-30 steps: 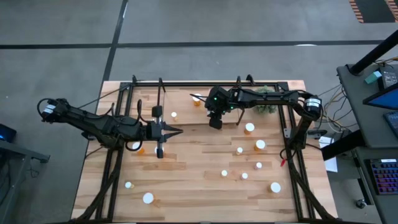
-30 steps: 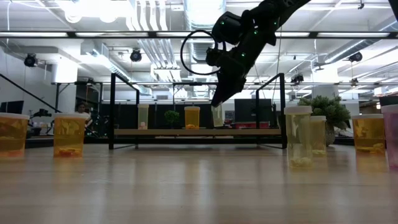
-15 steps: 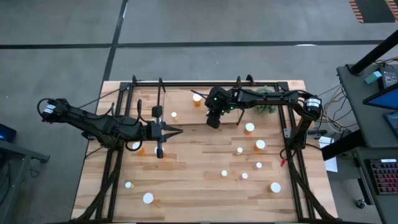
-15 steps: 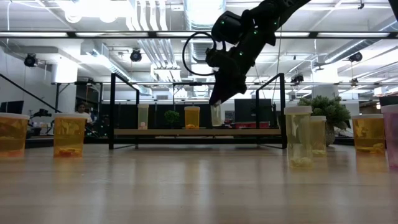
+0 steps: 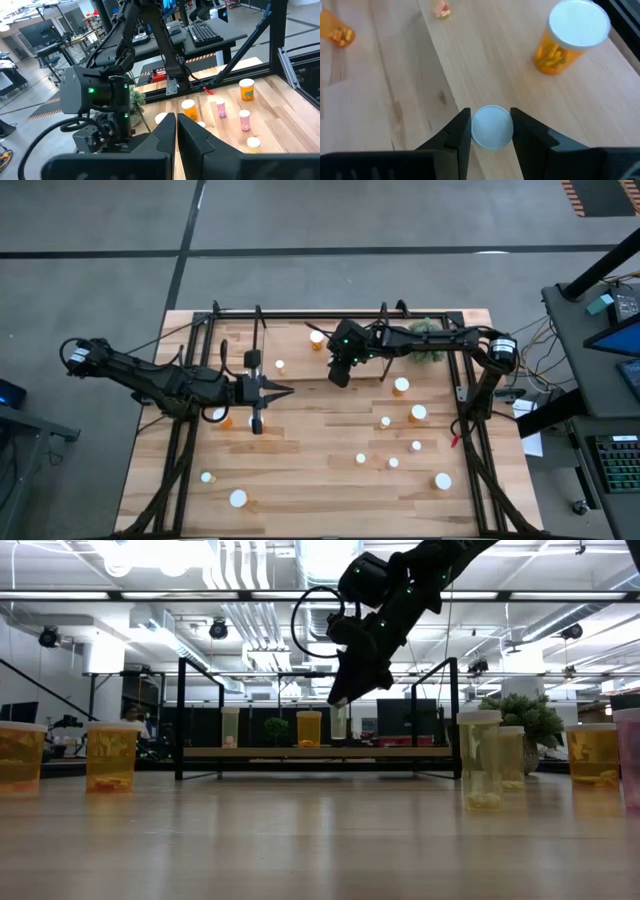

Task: Pick and place medicine bottles onto shelf by color
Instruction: Put the small yellow pill bottle on the shelf, then put the large orange pill bottle on the shelf aligned with the other large orange pill bottle

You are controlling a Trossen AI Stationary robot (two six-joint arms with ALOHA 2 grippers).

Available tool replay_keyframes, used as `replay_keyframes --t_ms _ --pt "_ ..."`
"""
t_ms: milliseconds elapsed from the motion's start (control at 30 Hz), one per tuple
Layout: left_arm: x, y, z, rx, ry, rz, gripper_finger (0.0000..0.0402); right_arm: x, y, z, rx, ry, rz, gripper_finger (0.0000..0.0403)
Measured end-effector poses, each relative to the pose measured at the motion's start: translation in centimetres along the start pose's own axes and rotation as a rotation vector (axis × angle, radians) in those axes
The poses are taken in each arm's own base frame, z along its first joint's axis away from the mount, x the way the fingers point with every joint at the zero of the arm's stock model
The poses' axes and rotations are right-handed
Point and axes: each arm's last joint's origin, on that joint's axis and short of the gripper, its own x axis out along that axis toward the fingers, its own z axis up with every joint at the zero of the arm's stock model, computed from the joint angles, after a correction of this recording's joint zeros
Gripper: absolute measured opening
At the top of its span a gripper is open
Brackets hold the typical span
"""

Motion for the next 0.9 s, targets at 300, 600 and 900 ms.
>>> replay_keyframes --t_ms 300,600,900 --pt "0.0 0.0 0.0 0.0 0.0 0.0 0.0 0.9 0.0 -0.7 -0.001 0.031 -0.008 0.0112" --pt "0.0 0.0 0.0 0.0 -0.001 0.0 0.0 1.4 -0.1 -0.9 -0.004 0.036 -0.011 0.0136" --pt "0.0 0.0 0.0 -0.002 -0.001 0.0 0.0 0.9 0.0 -0.5 -0.024 0.026 -0.009 0.02"
